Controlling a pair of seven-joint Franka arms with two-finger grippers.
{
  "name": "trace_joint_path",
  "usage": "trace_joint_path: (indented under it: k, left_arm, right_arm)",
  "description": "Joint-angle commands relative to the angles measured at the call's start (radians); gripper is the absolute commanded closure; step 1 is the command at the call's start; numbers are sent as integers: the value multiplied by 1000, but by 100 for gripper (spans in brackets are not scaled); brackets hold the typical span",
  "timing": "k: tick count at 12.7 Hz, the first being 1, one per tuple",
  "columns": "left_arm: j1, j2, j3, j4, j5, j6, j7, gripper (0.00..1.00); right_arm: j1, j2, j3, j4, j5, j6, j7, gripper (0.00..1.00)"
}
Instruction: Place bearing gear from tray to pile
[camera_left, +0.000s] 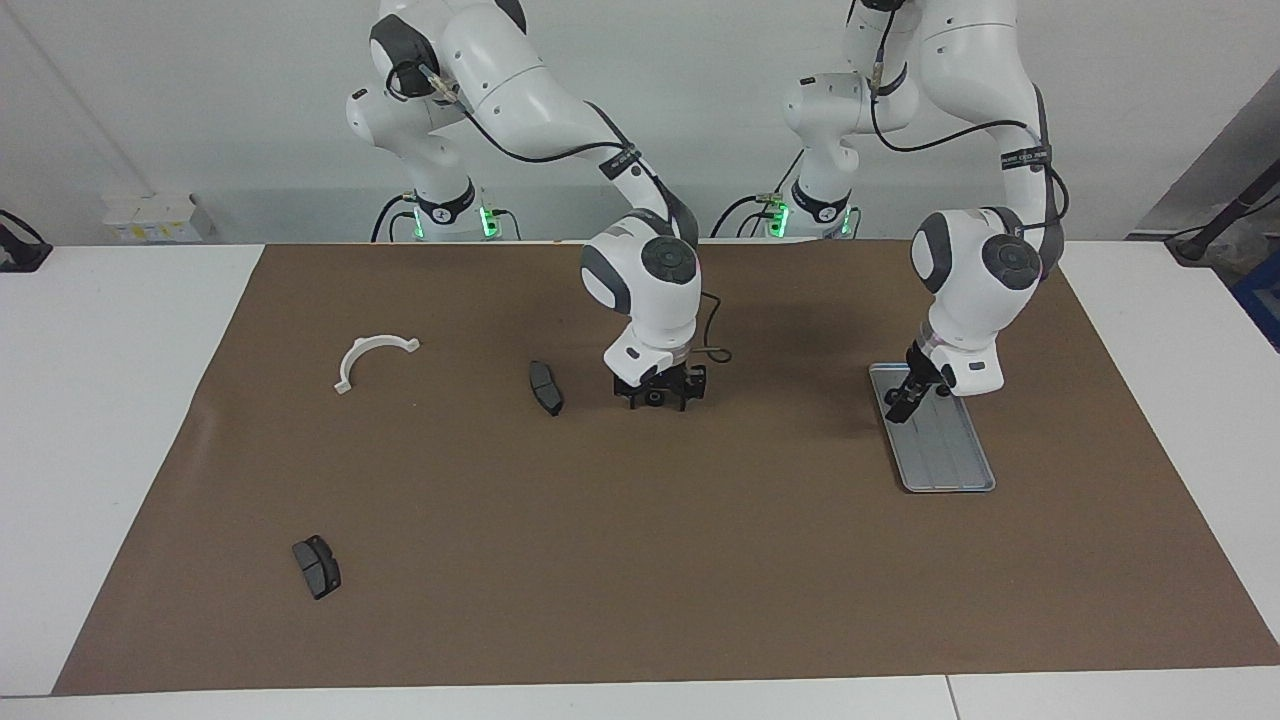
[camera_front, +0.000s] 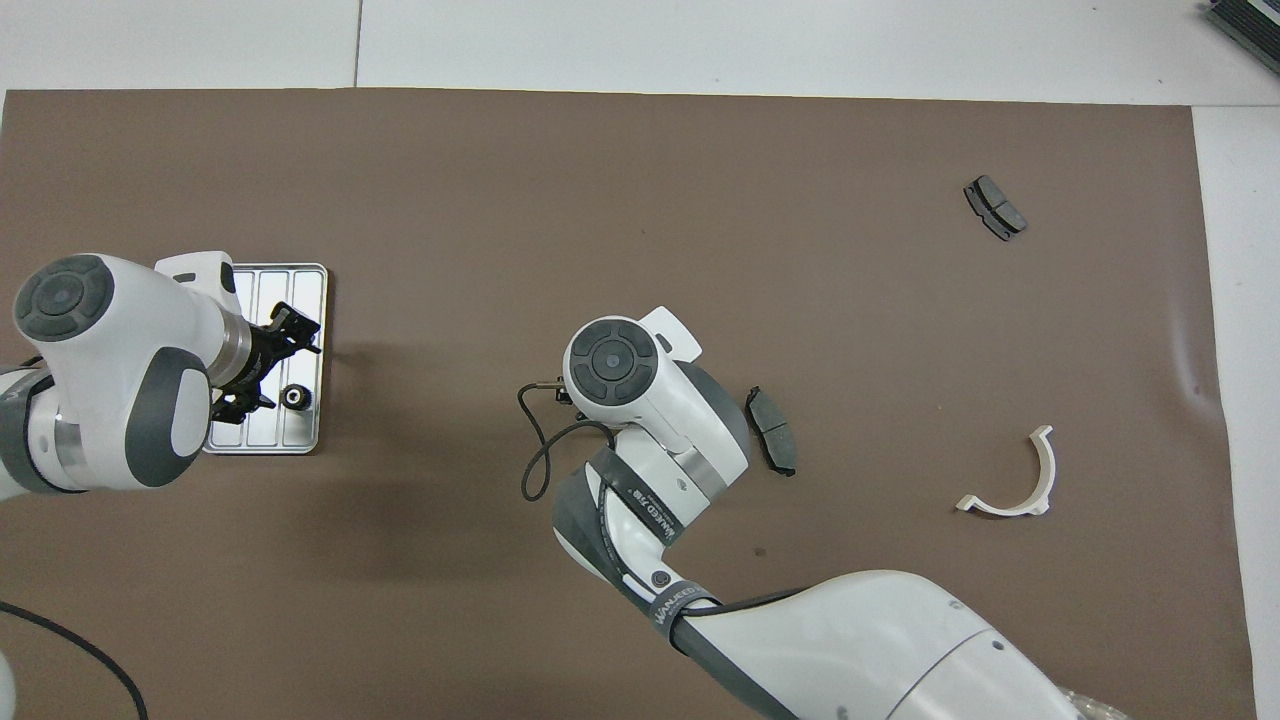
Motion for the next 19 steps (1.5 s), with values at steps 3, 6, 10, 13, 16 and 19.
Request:
trace_joint_path:
  k: [3, 6, 10, 13, 16, 19]
  left_arm:
    - [-7, -37, 4, -76, 22, 66, -41, 27]
    - [-7, -37, 4, -89, 22, 85, -51, 34]
    - [-9, -37, 4, -99, 24, 86, -51, 46]
    - [-3, -50, 4, -118, 24, 80, -38, 44]
    - [1, -51, 4, -121, 24, 74, -20, 28]
    - [-4, -50, 4, -119, 24, 74, -15, 23]
  right_arm:
    - [-10, -29, 2, -34, 4, 9, -4, 67]
    - [-9, -30, 2, -32, 7, 9, 7, 92]
    - [-62, -73, 0, -37, 4, 7, -47, 100]
    - [-173, -179, 0, -164, 4, 36, -135, 100]
    - [-327, -234, 0, -236, 4, 71, -275, 100]
    - [-424, -248, 0, -279, 5, 88, -356, 100]
